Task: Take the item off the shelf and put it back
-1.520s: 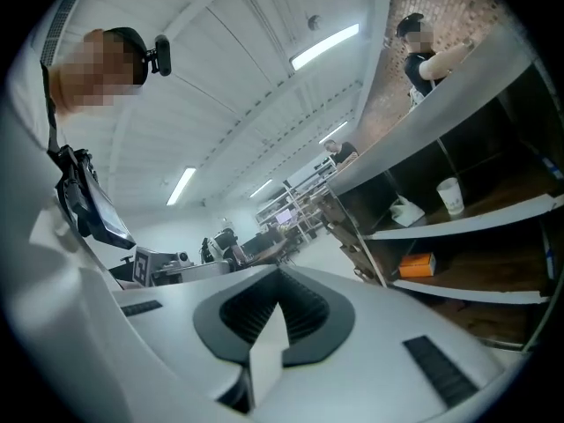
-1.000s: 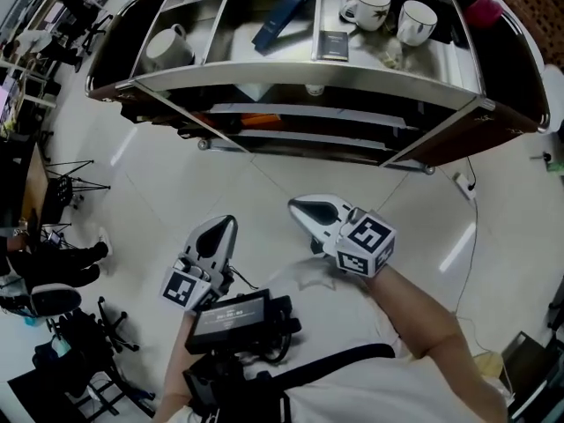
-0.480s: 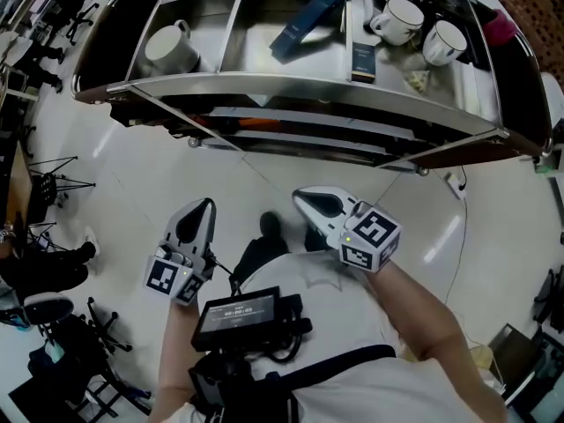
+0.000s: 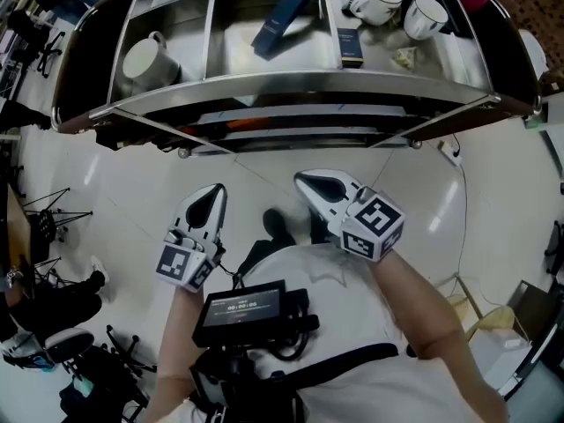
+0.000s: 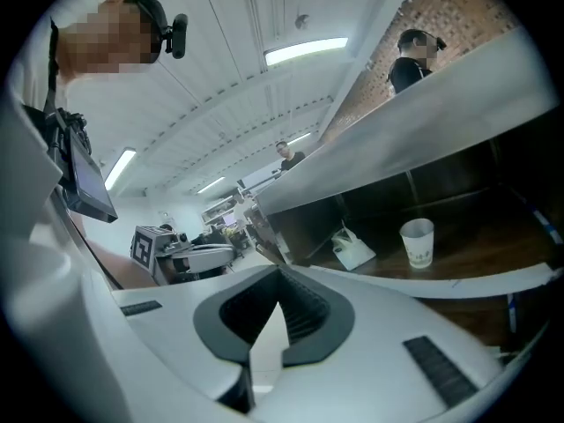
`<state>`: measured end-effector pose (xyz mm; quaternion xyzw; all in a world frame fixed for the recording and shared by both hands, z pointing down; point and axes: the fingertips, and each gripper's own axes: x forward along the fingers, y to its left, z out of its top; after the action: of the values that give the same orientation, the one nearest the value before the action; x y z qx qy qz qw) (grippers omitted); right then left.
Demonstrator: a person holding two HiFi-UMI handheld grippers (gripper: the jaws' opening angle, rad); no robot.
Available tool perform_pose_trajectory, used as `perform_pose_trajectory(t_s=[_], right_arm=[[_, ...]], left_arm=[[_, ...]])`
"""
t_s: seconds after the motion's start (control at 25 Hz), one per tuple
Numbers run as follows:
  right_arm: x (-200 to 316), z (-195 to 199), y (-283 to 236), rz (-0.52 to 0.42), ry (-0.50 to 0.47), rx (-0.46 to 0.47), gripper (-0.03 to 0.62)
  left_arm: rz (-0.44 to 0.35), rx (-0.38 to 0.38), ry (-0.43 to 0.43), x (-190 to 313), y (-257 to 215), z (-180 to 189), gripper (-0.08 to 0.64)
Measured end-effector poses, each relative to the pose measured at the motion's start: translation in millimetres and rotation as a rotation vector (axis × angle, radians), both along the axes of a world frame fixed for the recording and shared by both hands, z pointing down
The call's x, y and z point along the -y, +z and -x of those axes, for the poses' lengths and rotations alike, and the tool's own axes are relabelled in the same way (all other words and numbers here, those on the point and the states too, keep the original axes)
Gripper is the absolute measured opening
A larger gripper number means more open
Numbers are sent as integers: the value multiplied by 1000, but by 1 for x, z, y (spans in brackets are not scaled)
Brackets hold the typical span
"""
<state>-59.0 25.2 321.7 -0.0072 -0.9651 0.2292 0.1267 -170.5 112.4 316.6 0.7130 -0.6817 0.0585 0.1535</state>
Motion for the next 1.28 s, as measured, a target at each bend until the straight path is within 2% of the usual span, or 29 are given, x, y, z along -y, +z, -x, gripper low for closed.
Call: perform_pose_trajectory(t_s=[0.28, 0.44, 0.56, 0.72, 0.88, 1.04, 1.28], right_arm=[[7, -21, 21, 49, 46, -23, 6], [15, -23, 33, 44, 43, -25, 6], [17, -22, 40, 64, 59, -11, 6], [7, -19, 51, 80, 72, 3, 6], [6, -24, 65, 101, 68, -9, 6], [15, -26, 73, 122, 114, -11, 6], [17, -48, 87, 159, 147, -32, 6]], left_arm=[[61, 2, 42, 30, 25, -21, 9], [42, 17, 1, 45, 38, -16, 9], [68, 32, -10, 56, 51, -15, 9], [132, 52, -13, 70, 72, -3, 9], [178, 62, -71, 84, 103, 11, 9], [210, 102, -105, 107, 124, 32, 12], [233, 157, -120, 150, 144, 53, 71]])
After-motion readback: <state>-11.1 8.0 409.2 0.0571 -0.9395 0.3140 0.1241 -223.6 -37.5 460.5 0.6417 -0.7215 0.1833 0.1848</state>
